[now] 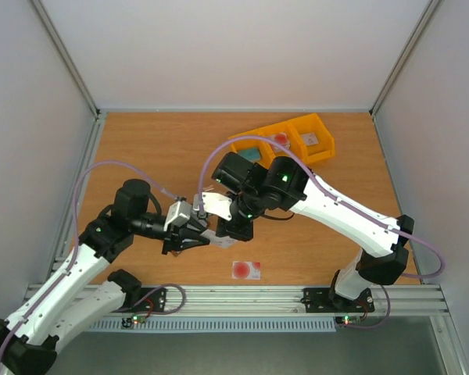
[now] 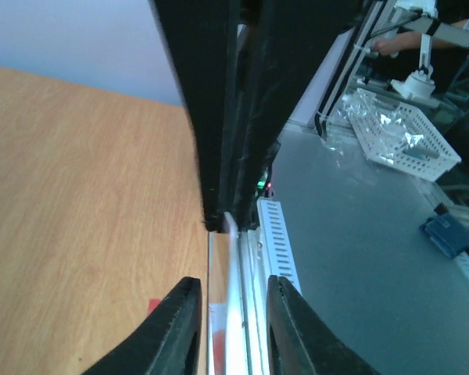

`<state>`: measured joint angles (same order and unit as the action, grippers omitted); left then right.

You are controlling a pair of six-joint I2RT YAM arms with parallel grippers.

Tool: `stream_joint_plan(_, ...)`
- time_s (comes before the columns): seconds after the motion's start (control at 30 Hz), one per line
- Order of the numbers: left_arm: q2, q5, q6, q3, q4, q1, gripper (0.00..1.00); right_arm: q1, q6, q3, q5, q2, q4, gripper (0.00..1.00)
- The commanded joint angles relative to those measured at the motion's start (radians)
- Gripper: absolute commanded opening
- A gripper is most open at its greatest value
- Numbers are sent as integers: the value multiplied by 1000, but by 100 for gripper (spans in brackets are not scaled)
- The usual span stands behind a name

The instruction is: Take the credit cards out of the card holder

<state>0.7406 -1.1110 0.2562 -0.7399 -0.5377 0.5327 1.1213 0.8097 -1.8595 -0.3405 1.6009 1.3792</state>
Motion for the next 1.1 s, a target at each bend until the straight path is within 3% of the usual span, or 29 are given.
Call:
stream_joint_plan(0.0, 12, 13, -121, 38, 195, 13, 13, 9, 44, -60, 9, 5, 26, 1)
stream_joint_plan(0.07, 9, 17, -118, 35, 184, 13, 1, 9, 48, -58, 15, -3, 27, 1)
stream_joint_plan(0.2, 5, 87, -182, 41, 264, 13, 0, 9, 46, -35, 101, -41, 3, 2)
stream_joint_plan(0.3, -5, 248, -501, 74, 447, -24, 0, 8, 51, 121, 417, -178, -191, 38)
stream_joint_plan(0.37, -6, 364, -780, 108, 563, -82, 0, 8, 178, 257, 625, -301, -403, 43)
stream_joint_plan(0.47, -9, 525, -1248, 159, 683, -191, 0, 9, 426, 468, 795, -435, -818, 43)
stream_joint_plan(0.6, -49, 660, -1507, 138, 607, -265, 0, 12, 802, 681, 791, -463, -1265, 42)
stream_joint_plan(0.7, -58, 686, -1657, 100, 484, -298, 0, 11, 1117, 813, 698, -393, -1701, 54)
stream_joint_plan(0.77, -54, 674, -1732, 72, 419, -315, 0, 11, 1274, 822, 670, -288, -1877, 57)
stream_joint_plan(0.93, -66, 666, -1829, 46, 434, -318, 0, 9, 1374, 772, 606, -176, -1981, 56)
stream_joint_plan(1.07, -73, 669, -1869, 54, 480, -318, 0, 9, 1405, 780, 570, -138, -1966, 67)
